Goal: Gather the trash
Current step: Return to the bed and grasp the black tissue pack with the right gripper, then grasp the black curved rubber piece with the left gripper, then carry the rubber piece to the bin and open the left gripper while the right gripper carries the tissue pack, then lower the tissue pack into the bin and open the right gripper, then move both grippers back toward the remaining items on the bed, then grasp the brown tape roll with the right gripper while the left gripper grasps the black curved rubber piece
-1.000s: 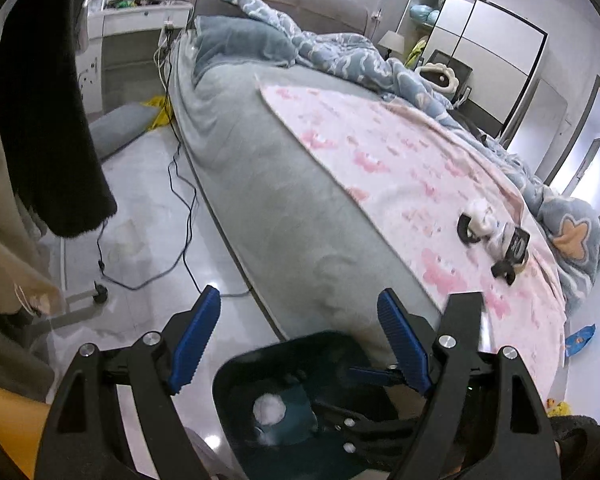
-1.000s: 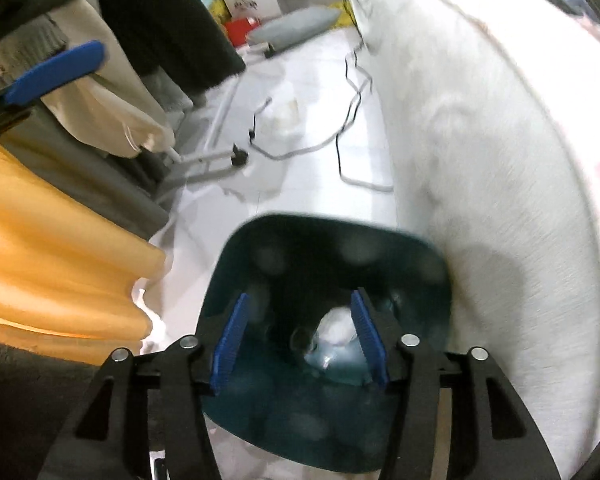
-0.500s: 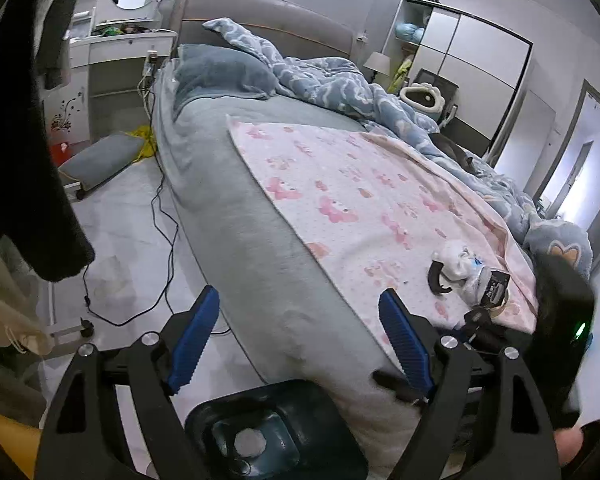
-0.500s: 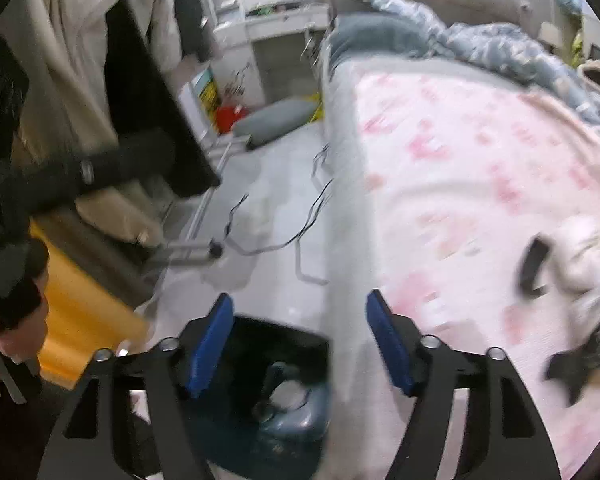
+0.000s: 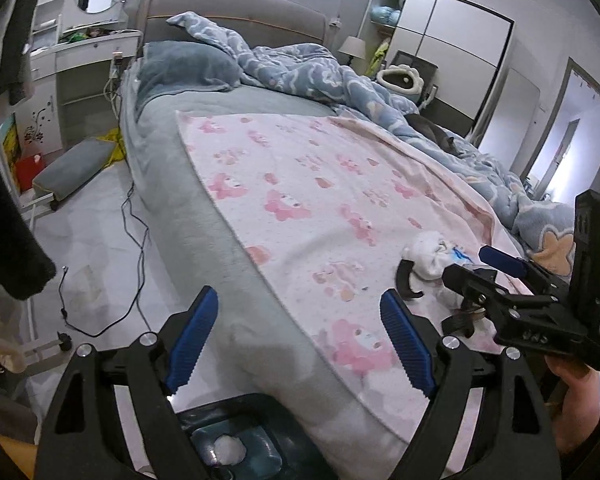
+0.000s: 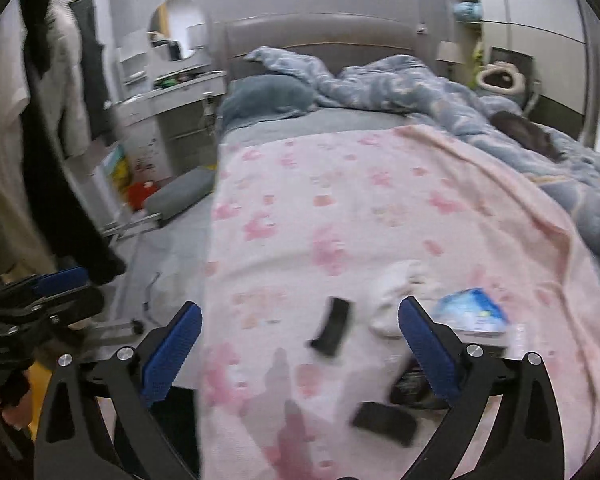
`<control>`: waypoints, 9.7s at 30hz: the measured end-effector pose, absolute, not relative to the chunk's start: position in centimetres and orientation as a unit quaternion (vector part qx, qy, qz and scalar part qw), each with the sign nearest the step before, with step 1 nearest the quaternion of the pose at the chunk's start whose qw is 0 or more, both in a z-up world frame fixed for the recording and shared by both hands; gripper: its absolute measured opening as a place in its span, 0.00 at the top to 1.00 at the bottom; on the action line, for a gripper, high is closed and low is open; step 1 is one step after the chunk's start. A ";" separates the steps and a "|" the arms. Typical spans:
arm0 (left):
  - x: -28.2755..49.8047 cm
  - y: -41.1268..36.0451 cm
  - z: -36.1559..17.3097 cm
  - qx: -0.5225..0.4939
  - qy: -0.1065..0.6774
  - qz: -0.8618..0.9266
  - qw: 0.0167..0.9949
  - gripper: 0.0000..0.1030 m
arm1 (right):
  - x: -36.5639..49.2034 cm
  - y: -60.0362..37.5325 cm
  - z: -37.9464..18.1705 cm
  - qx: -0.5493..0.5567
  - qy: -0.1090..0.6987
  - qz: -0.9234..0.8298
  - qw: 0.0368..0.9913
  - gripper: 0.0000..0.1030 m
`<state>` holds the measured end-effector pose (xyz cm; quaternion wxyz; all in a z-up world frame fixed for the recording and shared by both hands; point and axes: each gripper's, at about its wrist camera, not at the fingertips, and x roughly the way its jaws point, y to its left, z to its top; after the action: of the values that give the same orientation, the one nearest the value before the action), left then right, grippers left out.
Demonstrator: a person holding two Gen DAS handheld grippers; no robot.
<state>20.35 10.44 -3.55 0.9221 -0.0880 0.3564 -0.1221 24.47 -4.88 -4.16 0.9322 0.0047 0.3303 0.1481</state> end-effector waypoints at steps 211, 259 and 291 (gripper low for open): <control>13.8 21.6 -5.0 -0.115 0.353 -0.043 0.928 0.16 | 19.4 11.7 -9.7 -0.096 0.410 0.329 0.845 0.08; 23.4 0.2 -7.4 -0.039 0.374 -0.140 0.916 0.16 | 23.6 -15.4 -8.0 -0.006 0.352 0.161 0.922 0.31; 26.6 -5.7 -10.4 -0.044 0.366 -0.106 0.924 0.29 | 23.3 -20.2 -8.8 0.079 0.355 0.179 0.914 0.76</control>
<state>26.65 -5.70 -10.39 0.9237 -0.0439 0.3657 -0.1056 23.34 -20.22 -8.83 0.9144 0.0789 0.3545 0.1786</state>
